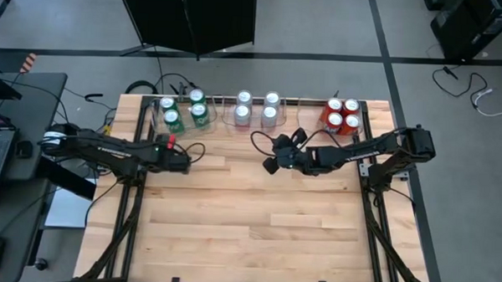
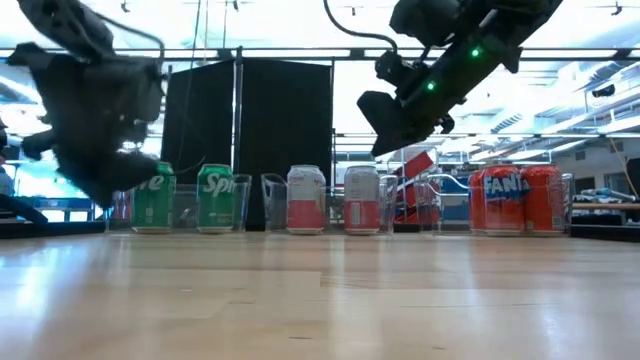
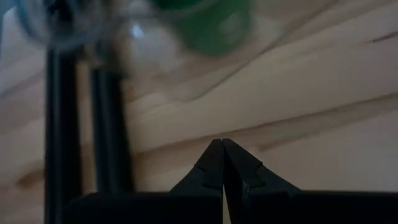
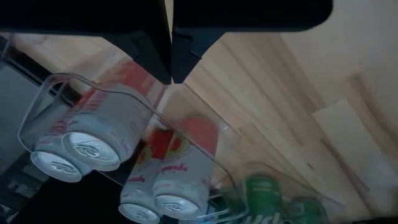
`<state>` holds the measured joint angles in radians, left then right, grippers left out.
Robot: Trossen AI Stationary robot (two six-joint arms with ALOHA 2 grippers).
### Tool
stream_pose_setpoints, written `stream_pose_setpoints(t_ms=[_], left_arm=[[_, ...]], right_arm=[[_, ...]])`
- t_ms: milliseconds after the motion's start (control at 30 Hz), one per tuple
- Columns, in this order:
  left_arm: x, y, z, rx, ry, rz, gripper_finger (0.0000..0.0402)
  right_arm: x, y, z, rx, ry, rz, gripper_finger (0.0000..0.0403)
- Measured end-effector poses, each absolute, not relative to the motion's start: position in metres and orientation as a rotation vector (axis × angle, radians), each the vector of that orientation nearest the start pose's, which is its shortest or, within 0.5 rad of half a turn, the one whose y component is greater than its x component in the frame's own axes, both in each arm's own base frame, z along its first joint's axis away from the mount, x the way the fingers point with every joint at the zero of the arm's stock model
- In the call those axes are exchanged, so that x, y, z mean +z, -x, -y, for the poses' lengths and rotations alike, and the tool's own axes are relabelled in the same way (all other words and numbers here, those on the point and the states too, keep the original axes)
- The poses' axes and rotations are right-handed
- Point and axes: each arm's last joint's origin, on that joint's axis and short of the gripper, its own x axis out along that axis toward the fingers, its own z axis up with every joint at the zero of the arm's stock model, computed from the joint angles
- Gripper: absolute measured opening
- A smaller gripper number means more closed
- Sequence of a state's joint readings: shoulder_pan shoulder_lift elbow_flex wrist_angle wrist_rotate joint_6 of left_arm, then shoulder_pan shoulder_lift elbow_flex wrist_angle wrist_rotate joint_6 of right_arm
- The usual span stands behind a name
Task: Sort soda cans
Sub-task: Adjust the transparent bin from middle left to top center
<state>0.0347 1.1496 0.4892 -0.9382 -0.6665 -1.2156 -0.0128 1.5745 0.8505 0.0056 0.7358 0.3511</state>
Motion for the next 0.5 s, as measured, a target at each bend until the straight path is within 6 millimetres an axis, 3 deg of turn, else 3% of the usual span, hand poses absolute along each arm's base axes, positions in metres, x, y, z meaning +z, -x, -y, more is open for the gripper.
stream_pose_setpoints(t_ms=[267,500], left_arm=[[0.125,-0.114,-0.042,1.527,0.446,-0.92,0.0001],[0.114,-0.116,-0.064,1.53,0.465,-0.855,0.0001]], right_arm=[[0.192,-0.312,0.021,-0.819,-0.065,-0.54,0.0],[0.192,-0.312,0.018,-0.808,-0.063,-0.539,0.0]])
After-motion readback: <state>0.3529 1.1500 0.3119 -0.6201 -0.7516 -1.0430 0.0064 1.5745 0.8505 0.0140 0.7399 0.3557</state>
